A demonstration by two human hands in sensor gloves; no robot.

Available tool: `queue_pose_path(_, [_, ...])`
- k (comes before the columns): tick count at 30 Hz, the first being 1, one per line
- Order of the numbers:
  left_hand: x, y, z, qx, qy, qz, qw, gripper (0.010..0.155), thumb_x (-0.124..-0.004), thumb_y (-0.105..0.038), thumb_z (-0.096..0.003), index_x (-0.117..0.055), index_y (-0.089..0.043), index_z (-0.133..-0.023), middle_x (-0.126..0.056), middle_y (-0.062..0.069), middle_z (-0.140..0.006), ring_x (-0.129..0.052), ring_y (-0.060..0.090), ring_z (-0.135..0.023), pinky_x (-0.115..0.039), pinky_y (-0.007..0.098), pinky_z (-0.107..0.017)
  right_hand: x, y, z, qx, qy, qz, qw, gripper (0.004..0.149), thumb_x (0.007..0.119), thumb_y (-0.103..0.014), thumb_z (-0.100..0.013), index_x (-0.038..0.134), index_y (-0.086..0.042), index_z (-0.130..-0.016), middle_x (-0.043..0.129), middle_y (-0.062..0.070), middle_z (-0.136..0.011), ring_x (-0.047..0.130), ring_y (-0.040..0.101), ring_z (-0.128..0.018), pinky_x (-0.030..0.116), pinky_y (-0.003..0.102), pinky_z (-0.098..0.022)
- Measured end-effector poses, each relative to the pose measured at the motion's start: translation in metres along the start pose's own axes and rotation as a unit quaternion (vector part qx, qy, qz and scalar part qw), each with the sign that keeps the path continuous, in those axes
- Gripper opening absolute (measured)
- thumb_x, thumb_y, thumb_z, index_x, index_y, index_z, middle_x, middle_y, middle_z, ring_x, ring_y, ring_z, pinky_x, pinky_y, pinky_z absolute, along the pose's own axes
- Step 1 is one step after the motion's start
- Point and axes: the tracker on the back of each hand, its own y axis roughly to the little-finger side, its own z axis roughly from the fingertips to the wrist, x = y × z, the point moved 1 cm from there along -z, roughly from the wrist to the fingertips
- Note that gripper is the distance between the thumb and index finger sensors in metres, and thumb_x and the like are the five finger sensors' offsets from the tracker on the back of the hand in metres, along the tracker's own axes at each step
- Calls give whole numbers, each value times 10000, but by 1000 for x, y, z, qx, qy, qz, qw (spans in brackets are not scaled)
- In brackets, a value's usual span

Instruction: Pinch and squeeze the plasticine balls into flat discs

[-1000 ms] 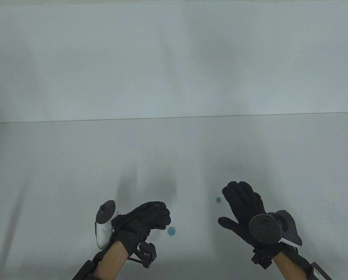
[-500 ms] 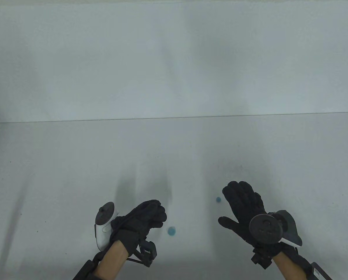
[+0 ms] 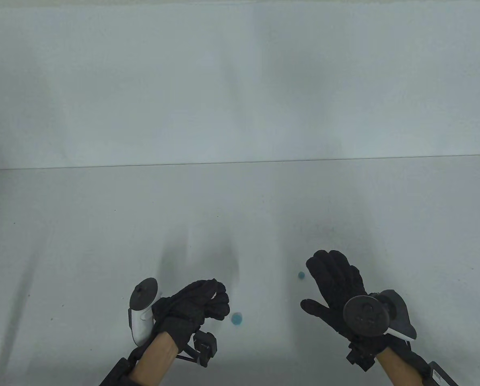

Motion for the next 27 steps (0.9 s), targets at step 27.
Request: queue_pose_path(27, [-2, 8, -5, 24, 8, 15, 1000, 474, -693, -410, -533, -881, -58, -788, -1050, 25, -592, -1141, 173, -445, -945, 346, -438, 0, 3, 1, -2, -2, 2, 1000, 815, 511, -650, -556, 331, -134, -1160, 322, 177, -1233, 341, 525, -1101, 449, 744, -702])
